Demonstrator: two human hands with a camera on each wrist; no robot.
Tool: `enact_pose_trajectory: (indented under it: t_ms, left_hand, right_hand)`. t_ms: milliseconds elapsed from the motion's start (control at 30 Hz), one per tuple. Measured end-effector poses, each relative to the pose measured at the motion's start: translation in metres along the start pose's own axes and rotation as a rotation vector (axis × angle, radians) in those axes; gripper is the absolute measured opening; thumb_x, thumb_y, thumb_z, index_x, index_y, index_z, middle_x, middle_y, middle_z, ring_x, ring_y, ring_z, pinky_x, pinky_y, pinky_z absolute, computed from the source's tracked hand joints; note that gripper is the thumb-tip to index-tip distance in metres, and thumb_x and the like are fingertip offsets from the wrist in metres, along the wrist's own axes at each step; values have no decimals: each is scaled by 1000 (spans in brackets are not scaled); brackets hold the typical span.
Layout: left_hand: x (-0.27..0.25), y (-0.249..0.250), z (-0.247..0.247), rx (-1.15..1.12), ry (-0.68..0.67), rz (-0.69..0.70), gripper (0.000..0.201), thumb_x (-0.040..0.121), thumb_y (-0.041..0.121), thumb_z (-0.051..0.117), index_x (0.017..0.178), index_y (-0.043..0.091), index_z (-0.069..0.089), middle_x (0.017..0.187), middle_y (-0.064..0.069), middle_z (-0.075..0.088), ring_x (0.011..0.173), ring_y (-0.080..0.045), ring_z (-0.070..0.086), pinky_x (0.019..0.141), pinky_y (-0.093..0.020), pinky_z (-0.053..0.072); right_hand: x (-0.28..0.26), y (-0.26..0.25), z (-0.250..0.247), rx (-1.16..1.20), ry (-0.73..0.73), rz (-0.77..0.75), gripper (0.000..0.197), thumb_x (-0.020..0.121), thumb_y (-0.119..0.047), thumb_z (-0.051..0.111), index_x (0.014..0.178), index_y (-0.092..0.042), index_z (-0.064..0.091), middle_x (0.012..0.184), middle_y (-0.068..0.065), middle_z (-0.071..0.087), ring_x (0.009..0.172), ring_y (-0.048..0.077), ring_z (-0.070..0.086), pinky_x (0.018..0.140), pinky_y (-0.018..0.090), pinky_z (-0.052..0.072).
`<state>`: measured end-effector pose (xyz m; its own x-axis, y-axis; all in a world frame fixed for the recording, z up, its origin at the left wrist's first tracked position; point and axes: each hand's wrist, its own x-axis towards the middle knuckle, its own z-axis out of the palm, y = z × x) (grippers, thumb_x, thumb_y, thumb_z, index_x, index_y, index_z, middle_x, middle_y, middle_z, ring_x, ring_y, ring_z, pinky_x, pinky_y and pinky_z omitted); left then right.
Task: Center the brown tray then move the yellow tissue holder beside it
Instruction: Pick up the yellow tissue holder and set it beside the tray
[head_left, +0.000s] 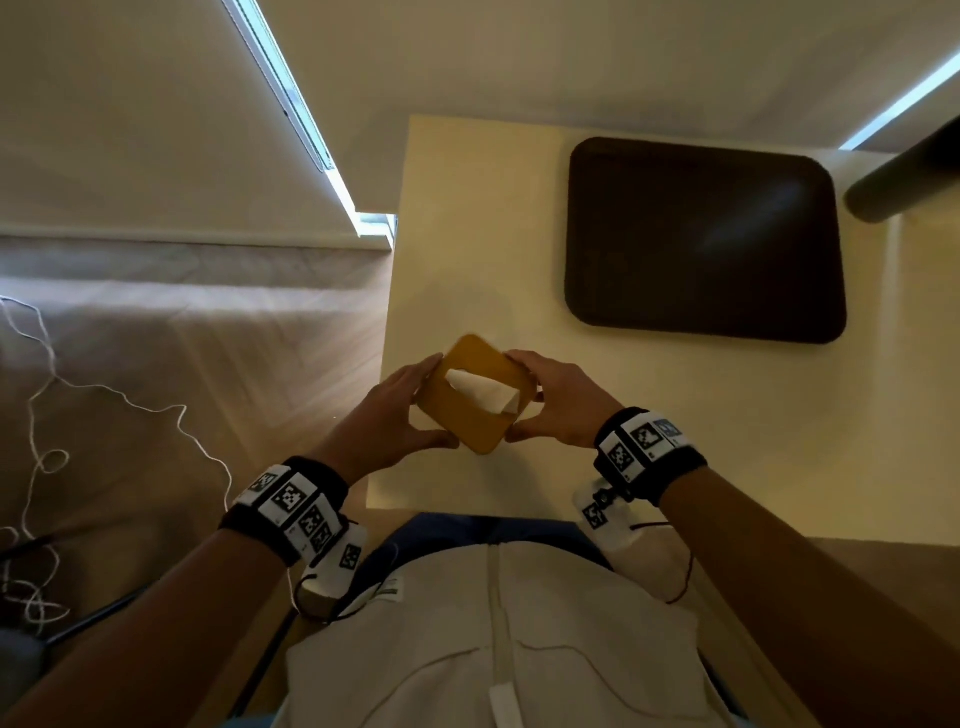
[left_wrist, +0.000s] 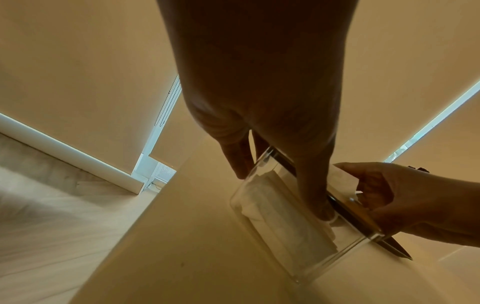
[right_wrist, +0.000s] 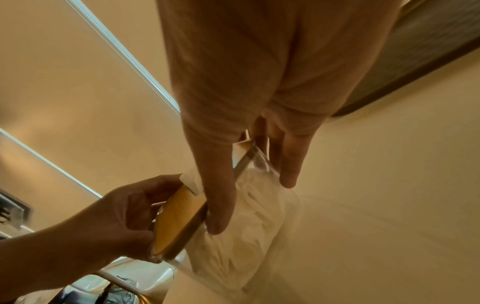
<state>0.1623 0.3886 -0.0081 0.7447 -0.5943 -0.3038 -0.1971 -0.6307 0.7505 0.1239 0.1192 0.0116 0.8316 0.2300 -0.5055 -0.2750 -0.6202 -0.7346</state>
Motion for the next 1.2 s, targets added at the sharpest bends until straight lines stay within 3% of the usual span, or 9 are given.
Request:
enact_pose_trajectory:
  t_ms: [133, 267, 433, 600, 733, 867, 1200]
  left_hand:
    - [31, 6, -29, 9, 9, 26, 109, 67, 46, 87, 155, 22, 27, 148, -8, 47, 121, -11, 47, 100, -29, 45]
    - [82, 12, -67, 29, 23, 28, 111, 62, 52, 84, 153, 19, 31, 147, -11, 49, 122, -18, 52, 100, -37, 50]
    - [162, 11, -109, 45, 57, 39, 110, 61, 41, 91, 152, 15, 34, 143, -12, 52, 119, -19, 55, 97, -33, 52]
    - [231, 7, -143, 54, 48, 27, 115, 54, 56, 84, 151, 19, 34, 143, -11, 52, 121, -26, 57, 100, -45, 53]
    - [270, 10, -158, 21, 58, 12, 112, 53, 50, 88, 149, 20, 38, 140, -7, 56, 118, -21, 59, 101, -39, 52]
    - [291, 6, -164, -27, 36, 6, 111, 53, 47, 91, 148, 22, 40, 137, -4, 58, 119, -19, 59, 101, -35, 52]
    - [299, -1, -156, -19, 13, -35, 120, 49, 57, 87, 151, 22, 36, 143, -9, 53, 121, -25, 59, 102, -42, 52]
  right_hand:
    - [22, -13, -28, 14, 3, -5, 102, 65, -23, 93, 149, -20, 36, 140, 4, 53, 123, 21, 54, 105, 40, 50]
    - [59, -32, -71, 3, 17, -20, 103, 65, -21, 93, 150, -17, 35, 140, 5, 53, 126, 22, 53, 106, 39, 49]
    - [121, -49, -131, -107, 84, -42, 106, 61, -27, 95, 149, -14, 36, 138, 8, 57, 121, 25, 57, 104, 45, 51]
    - [178, -59, -180, -162, 117, -36, 106, 61, -29, 95, 149, -15, 37, 142, 10, 55, 125, 29, 56, 105, 48, 50]
    - [207, -61, -206, -225, 147, -18, 109, 61, -31, 95, 150, -14, 36, 145, 11, 53, 127, 31, 55, 104, 49, 50]
    - [221, -57, -218, -243, 149, 0, 108, 60, -32, 95, 149, -15, 37, 144, 11, 54, 125, 31, 56, 104, 49, 49]
    - [226, -48, -218, -236, 116, 50, 110, 61, -37, 94, 151, -16, 35, 146, 9, 53, 127, 30, 55, 106, 48, 47]
